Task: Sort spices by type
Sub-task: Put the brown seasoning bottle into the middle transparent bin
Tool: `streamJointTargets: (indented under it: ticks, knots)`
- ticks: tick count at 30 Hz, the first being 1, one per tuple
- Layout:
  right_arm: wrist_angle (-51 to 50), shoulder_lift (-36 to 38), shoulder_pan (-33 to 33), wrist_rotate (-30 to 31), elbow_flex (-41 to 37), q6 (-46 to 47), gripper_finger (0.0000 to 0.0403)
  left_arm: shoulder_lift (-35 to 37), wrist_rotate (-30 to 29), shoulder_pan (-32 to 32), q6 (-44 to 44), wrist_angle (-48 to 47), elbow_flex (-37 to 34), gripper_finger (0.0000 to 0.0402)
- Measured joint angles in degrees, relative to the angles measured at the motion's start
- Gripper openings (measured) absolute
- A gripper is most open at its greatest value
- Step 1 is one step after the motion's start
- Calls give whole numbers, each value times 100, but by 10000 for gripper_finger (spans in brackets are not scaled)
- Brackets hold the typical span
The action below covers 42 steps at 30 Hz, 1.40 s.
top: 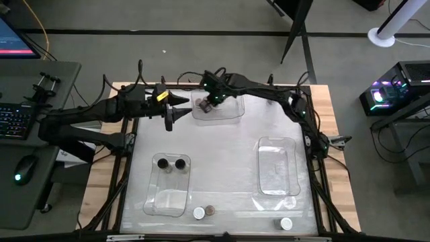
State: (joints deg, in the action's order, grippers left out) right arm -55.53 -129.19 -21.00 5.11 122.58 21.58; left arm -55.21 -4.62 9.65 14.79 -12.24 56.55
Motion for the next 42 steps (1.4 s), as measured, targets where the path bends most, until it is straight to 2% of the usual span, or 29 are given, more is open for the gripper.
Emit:
streamJointTargets:
  ticks: [4,7,10,14,18,21,26,29,32,35,38,42]
  knots:
    - [-1185,537,236,-13,-401,-406,0,88,189,2,-39,2,2,218]
    - [-1290,1303,650,36,-1371,-303,0,179,223,2,-207,-11,2,218]
    - [-919,2396,1039,31,-2814,344,0,272,214,15,-388,-4,2,218]
    - [-374,3808,1585,-266,-4498,1858,0,342,146,13,-769,12,2,218]
    - [691,4877,2100,-421,-5404,3106,0,337,109,53,-1244,12,2,218]
    - [1913,5191,2358,-335,-5745,3518,0,263,173,130,-1400,22,7,218]
    - [3351,4820,2551,-558,-5625,2952,0,69,289,242,-1593,3,7,218]
    - [3478,4225,2556,-736,-5089,2460,1,-30,289,275,-1578,-6,7,218]
    - [3270,3530,2556,-1204,-4302,1401,18,-65,262,273,-1410,-3,7,218]
    - [2730,2783,2587,-1636,-3415,236,60,-71,245,271,-992,-49,7,218]
    - [1976,2096,2707,-1972,-2572,-1001,118,-67,240,255,-154,-83,7,218]
    - [932,1308,3031,-2009,-1645,-2250,199,-67,232,134,873,-152,6,218]
